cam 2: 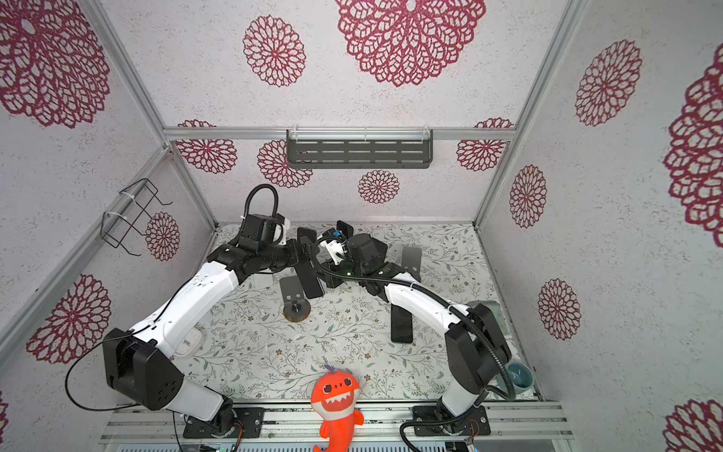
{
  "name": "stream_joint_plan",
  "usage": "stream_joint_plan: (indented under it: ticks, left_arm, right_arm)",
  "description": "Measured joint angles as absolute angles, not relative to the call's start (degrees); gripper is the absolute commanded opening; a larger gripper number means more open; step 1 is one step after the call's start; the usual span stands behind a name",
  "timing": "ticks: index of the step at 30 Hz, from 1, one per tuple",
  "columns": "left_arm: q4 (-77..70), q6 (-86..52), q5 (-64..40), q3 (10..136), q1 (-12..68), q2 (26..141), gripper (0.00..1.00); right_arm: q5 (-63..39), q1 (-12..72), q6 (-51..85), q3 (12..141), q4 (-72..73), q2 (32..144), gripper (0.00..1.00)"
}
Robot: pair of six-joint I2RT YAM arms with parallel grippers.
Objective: Remove the phone from the phone stand
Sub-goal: Place the phone at the center of the table.
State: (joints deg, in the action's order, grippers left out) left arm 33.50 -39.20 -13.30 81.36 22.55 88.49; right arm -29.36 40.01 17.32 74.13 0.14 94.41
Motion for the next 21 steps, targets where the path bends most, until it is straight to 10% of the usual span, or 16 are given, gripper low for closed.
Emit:
stream_joint_plan:
  ticks: [21]
  left_arm:
    - [31.88,-38.02,-2.46,84.71,30.98,88.62,0.98]
  right_arm:
    - [-21.67,25.65,25.39,46.24,-7.81,67.53,0.02]
